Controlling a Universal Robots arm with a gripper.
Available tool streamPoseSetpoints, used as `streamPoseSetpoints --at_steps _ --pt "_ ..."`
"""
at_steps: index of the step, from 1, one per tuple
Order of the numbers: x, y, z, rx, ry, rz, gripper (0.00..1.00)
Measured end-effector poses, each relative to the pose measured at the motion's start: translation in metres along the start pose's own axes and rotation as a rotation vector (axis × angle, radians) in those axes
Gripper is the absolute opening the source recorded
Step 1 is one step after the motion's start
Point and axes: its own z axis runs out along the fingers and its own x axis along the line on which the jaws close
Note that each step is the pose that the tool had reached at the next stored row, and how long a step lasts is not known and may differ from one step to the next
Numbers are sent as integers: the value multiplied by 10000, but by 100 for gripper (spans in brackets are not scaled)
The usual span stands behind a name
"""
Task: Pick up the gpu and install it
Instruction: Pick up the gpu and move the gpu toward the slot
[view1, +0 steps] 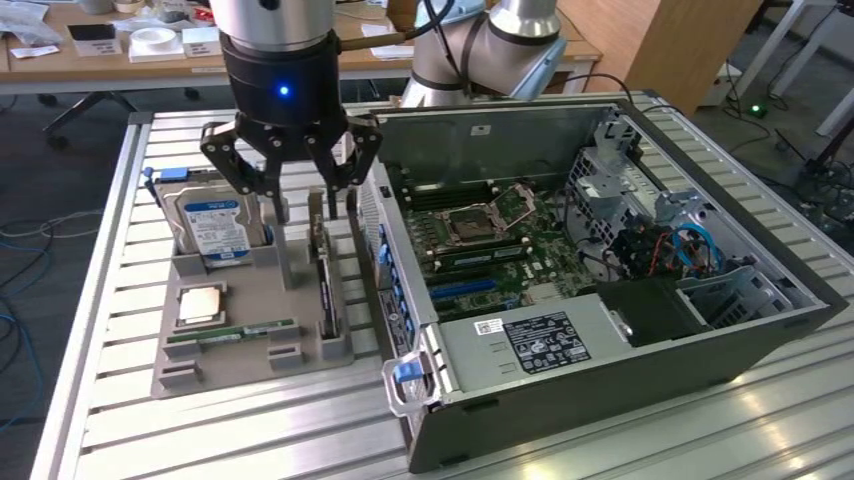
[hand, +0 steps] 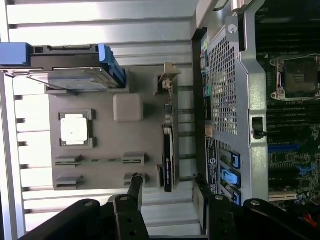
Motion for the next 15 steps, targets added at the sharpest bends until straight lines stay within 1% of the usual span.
streamPoseSetpoints --at_steps 4,10,15 --pt "2 0 61 -3 -1 0 53" --pt "1 0 76 -7 -1 -8 53" --pt "-1 14 149 -12 12 -276 53"
